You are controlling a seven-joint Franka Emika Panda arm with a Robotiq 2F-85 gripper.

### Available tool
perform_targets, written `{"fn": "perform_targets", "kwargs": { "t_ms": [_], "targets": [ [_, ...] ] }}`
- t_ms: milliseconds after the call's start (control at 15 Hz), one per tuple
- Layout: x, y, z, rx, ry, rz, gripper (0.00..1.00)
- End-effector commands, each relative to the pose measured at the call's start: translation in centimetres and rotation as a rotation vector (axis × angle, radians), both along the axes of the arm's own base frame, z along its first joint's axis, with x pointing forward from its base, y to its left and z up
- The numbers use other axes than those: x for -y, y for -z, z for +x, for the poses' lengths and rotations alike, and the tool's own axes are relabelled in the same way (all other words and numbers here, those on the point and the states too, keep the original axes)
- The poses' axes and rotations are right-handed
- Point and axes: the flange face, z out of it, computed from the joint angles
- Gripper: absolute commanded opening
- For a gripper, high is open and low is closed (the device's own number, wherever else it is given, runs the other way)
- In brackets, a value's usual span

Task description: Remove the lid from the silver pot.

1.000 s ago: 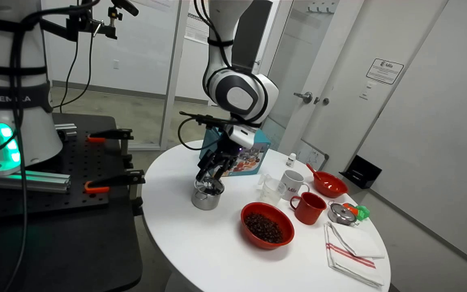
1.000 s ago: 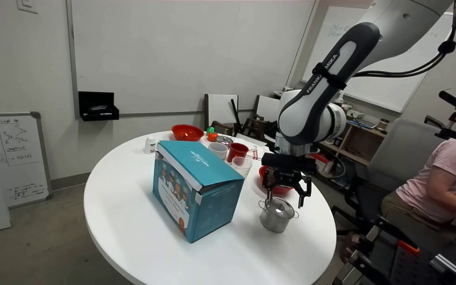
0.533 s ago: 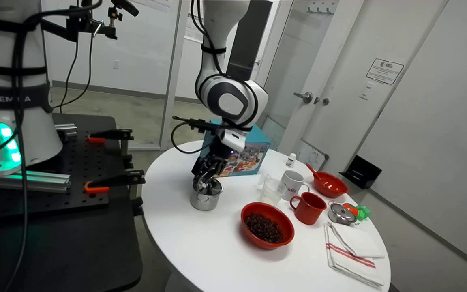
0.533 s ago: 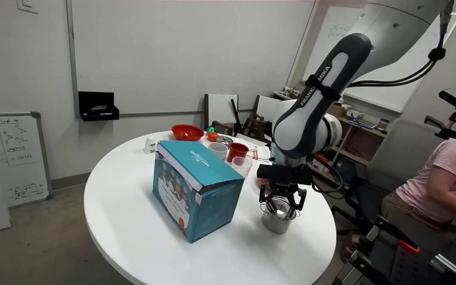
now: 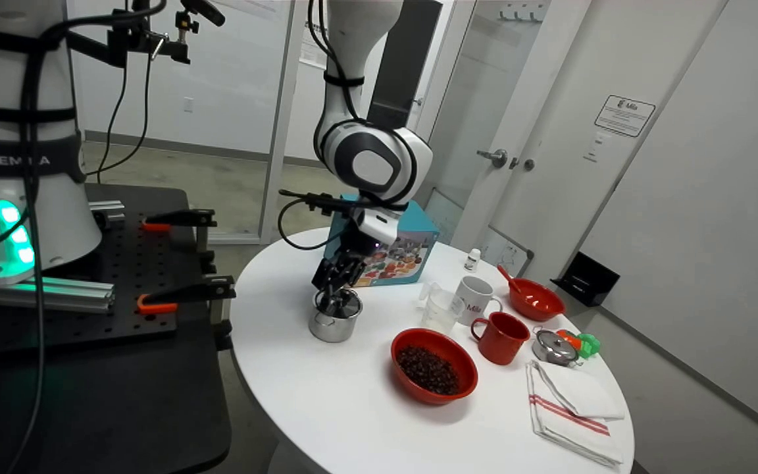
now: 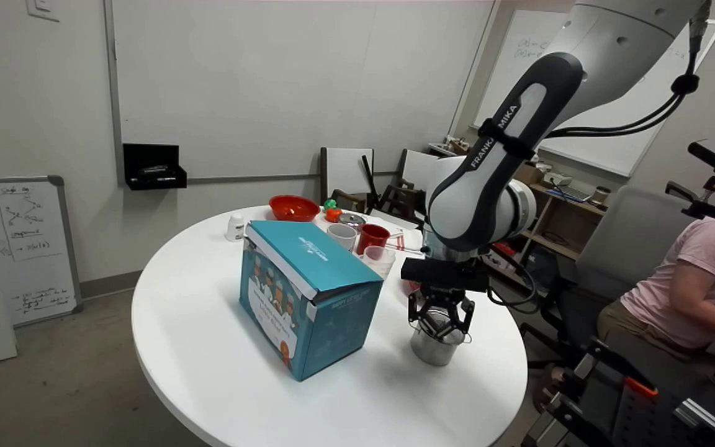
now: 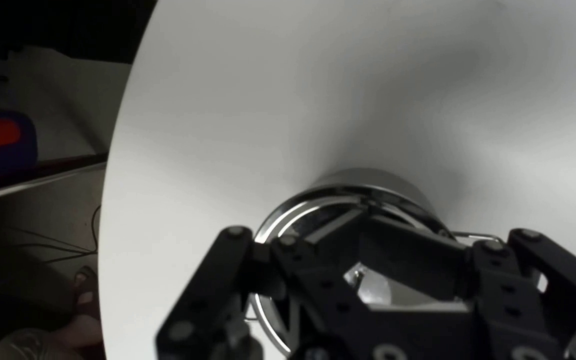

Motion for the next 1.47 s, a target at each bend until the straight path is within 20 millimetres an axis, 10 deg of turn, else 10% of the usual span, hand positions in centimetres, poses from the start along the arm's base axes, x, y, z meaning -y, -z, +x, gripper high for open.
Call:
{"fn": "perform_targets", "kwargs": {
  "t_ms": [0,533,600,667,800,1133,1267,1333,1400],
  "targets": [
    [0.5,-1.2,-0.3,0.046,0.011,-0.002,0.31],
    [4.3,-3.5,-0.7,0.070,0.053,-0.004,0.91],
    [4.9,-3.7,-0.8,0.070,0.056,-0.003,0.88],
    [5.4,-3.8,-0.8,0.071,0.060,-0.005,0.53],
    [6.2,-4.1,-0.7,0.073,0.053,-0.010,0.56],
    [7.0,-4.9,-0.1,0.079,0.058,-0.003,0.19],
    [6.7,-5.5,-0.1,0.064,0.043,0.021,0.55],
    [6.5,-6.0,-0.2,0.059,0.027,0.040,0.57],
    [6.7,-4.5,0.1,0.063,0.050,-0.003,0.37]
  ]
}}
